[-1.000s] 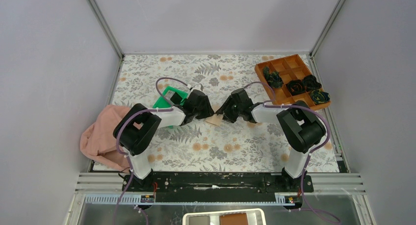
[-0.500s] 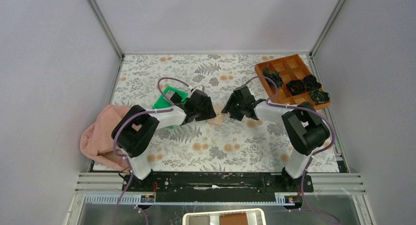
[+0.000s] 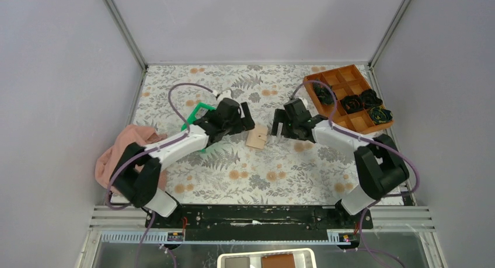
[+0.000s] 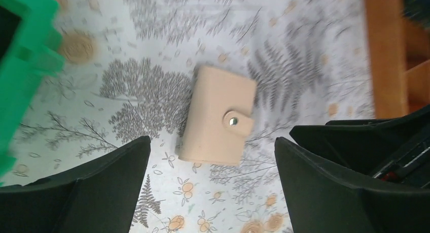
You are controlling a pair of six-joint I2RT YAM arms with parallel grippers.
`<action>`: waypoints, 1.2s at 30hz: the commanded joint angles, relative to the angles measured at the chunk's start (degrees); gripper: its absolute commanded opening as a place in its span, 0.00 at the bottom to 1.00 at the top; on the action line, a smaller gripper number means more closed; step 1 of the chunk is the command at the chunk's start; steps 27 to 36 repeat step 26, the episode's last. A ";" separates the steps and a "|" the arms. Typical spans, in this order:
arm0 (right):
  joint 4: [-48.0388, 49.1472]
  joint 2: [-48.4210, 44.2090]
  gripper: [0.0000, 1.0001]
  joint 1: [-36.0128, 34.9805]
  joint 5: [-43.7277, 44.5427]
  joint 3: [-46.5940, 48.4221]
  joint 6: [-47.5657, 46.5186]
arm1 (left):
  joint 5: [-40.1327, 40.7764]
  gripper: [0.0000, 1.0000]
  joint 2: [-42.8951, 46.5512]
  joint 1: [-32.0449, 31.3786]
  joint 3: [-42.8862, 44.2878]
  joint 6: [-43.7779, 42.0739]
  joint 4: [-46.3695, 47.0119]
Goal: Put the credit cards into the card holder
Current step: Reset both arms
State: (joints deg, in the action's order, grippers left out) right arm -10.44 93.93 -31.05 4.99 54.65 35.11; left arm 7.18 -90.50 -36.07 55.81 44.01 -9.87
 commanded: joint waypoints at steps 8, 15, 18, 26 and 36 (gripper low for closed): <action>-4.92 -16.81 0.99 0.36 13.97 -0.73 -8.51 | 16.79 1.00 19.18 -0.53 -1.92 -5.86 0.41; -7.59 -22.39 0.99 0.34 19.96 -2.87 -8.98 | 22.83 1.00 23.63 -0.49 -4.49 -5.23 -2.96; -7.29 -24.97 0.99 0.33 20.37 -4.20 -8.63 | 24.53 1.00 24.32 -0.49 -4.92 -4.69 -4.58; -5.64 -30.25 0.99 0.37 21.47 -6.68 -9.60 | 27.36 1.00 27.78 -0.40 -7.25 -3.67 -5.82; -5.64 -30.25 0.99 0.37 21.47 -6.68 -9.60 | 27.36 1.00 27.78 -0.40 -7.25 -3.67 -5.82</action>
